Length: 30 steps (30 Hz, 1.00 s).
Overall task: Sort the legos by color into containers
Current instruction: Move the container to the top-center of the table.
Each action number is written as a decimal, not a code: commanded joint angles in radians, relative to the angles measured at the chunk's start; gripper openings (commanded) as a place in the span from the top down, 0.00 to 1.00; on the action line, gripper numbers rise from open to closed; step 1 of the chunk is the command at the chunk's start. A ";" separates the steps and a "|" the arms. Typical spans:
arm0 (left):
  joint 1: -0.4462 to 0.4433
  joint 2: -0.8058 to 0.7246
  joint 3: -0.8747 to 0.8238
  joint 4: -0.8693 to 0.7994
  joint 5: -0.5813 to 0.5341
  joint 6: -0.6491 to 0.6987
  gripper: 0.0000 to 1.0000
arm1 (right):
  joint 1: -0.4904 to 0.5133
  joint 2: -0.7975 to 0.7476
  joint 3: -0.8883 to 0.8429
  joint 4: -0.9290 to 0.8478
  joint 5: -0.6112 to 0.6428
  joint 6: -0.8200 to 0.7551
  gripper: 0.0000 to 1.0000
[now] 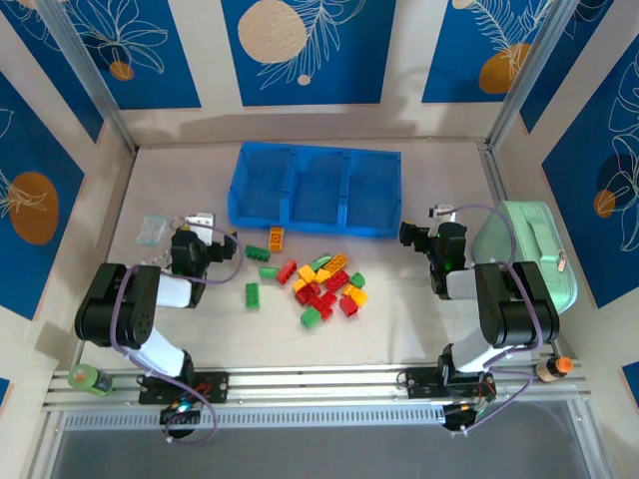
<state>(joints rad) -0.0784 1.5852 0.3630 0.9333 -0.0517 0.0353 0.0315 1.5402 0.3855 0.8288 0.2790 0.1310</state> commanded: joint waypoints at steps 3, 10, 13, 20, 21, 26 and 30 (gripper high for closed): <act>0.014 -0.022 0.014 -0.002 0.021 0.018 0.00 | -0.001 -0.017 0.010 0.023 -0.017 0.002 0.01; 0.014 -0.022 0.014 -0.002 0.021 0.018 0.00 | -0.001 -0.017 0.009 0.024 -0.017 0.002 0.01; 0.015 -0.022 0.014 -0.002 0.024 0.017 0.00 | -0.001 -0.017 0.009 0.024 -0.018 0.002 0.01; 0.022 -0.021 0.019 -0.011 0.033 0.011 0.00 | -0.001 -0.017 0.010 0.024 -0.017 0.002 0.01; 0.022 -0.021 0.019 -0.011 0.031 0.012 0.00 | -0.002 -0.017 0.010 0.024 -0.019 0.002 0.01; 0.020 -0.023 0.016 -0.006 0.024 0.014 0.00 | -0.001 -0.017 0.010 0.023 -0.017 0.002 0.01; 0.016 -0.124 0.076 -0.194 -0.103 -0.026 0.01 | 0.019 -0.163 0.016 -0.103 -0.013 -0.027 0.01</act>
<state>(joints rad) -0.0731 1.5517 0.3756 0.8608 -0.0723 0.0307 0.0353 1.5051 0.3851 0.7952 0.2699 0.1261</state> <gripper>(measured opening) 0.993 0.990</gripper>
